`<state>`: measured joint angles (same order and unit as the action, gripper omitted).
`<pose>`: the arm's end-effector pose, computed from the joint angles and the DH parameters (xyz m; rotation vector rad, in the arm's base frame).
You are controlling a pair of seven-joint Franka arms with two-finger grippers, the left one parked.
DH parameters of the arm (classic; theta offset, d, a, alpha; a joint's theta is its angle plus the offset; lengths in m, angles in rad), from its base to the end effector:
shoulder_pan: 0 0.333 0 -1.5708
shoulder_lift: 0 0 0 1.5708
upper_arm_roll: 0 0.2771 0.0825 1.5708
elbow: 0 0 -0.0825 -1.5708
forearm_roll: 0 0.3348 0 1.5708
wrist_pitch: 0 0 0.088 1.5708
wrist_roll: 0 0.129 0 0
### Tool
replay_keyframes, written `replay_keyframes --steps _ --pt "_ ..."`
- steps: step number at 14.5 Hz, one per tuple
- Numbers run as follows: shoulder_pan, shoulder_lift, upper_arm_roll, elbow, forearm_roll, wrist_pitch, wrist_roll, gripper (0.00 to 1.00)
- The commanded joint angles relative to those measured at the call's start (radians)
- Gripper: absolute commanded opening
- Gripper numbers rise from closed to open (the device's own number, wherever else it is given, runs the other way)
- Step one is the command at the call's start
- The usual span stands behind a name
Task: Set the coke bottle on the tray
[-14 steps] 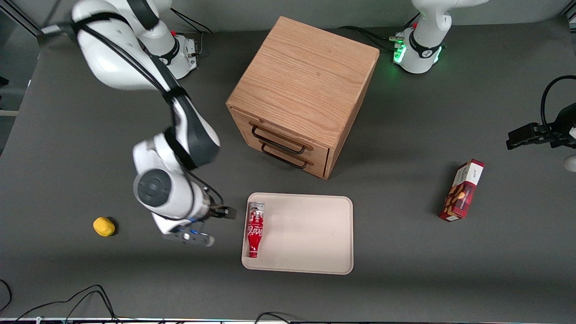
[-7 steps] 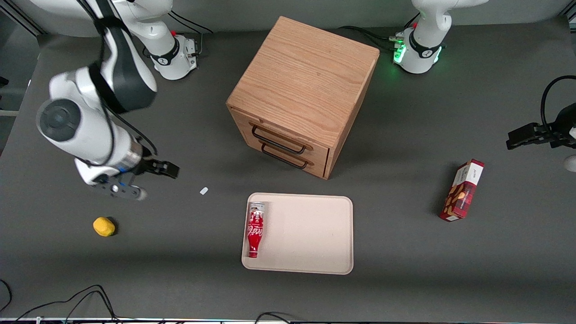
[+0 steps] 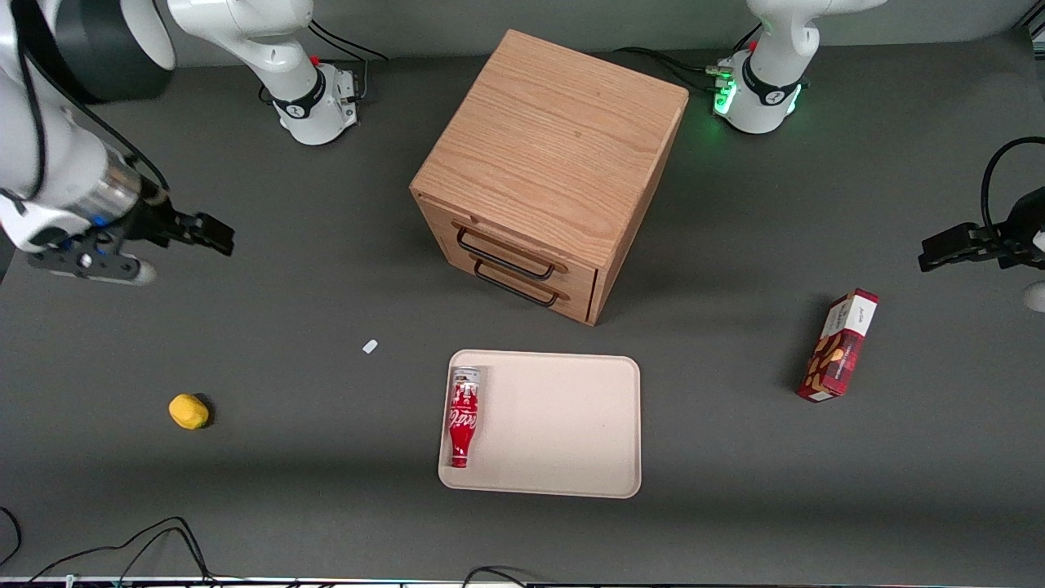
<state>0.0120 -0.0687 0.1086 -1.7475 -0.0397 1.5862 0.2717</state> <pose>0.4778 0.0541 0.5244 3.0662 -0.2292 -0.1263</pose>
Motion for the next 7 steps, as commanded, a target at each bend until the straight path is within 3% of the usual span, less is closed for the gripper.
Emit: replay_keyframes --steps 1,5,7 --pt "-0.015 -0.019 0.0 0.061 0.014 -0.093 -0.037 1.0" --pt "0.009 0.0 -0.012 0.12 0.057 -0.129 -0.038 1.0" --pt "0.148 0.0 -0.143 0.121 0.061 -0.13 -0.037 1.0"
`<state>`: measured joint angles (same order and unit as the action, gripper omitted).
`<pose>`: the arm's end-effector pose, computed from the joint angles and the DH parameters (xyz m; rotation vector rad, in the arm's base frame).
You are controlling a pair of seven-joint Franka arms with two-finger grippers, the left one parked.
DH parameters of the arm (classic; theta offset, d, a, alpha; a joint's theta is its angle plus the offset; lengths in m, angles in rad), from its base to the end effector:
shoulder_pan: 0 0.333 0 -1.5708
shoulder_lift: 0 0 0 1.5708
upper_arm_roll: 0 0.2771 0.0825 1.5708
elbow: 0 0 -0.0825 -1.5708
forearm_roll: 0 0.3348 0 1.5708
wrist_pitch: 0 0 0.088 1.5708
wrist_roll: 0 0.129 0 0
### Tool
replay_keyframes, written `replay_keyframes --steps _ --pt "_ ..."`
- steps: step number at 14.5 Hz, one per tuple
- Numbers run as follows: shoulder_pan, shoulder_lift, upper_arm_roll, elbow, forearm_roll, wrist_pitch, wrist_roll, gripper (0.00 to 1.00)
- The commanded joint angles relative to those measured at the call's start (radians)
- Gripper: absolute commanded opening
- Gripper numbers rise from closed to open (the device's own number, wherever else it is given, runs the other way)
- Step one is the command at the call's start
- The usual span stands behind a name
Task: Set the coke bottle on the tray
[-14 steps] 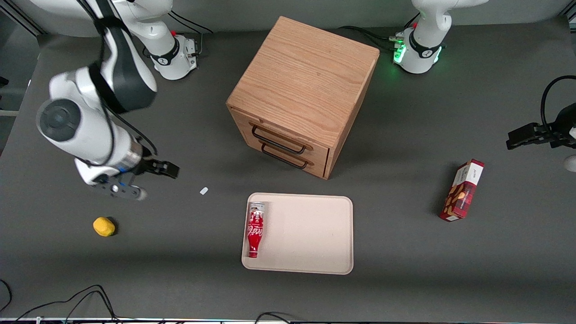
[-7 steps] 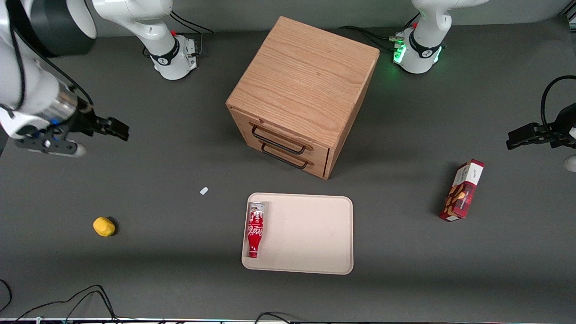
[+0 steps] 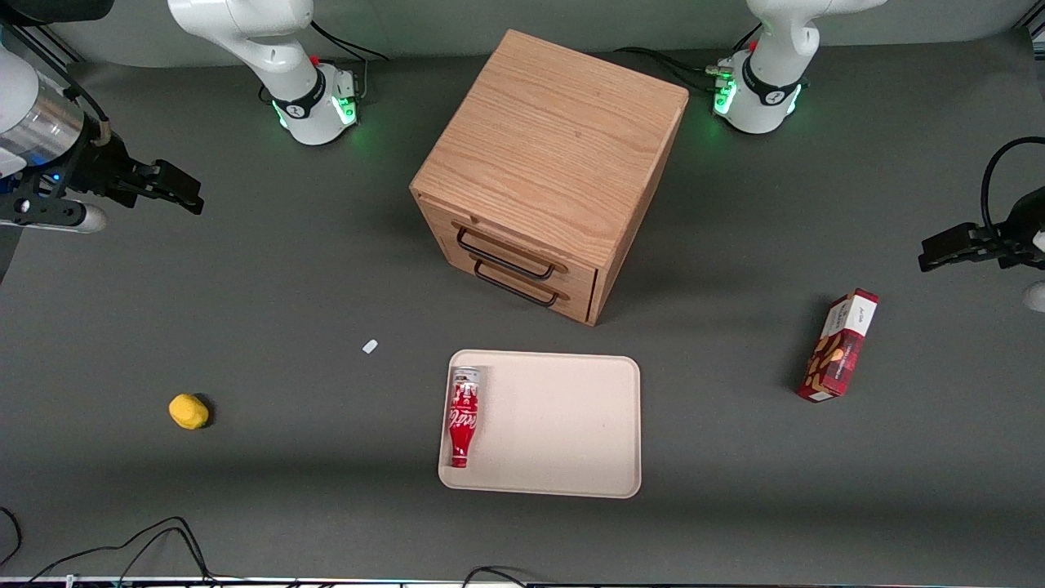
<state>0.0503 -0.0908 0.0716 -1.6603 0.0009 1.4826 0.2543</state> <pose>0.4646 0.0584 0.5631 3.1102 -0.2070 -0.1319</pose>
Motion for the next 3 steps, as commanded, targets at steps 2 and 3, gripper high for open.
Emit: replay_keyframes --steps 2,3 --pt "0.117 0.02 -0.124 0.036 0.048 -0.027 -0.021 1.0" --pt "0.117 0.02 -0.124 0.036 0.048 -0.034 -0.02 1.0"
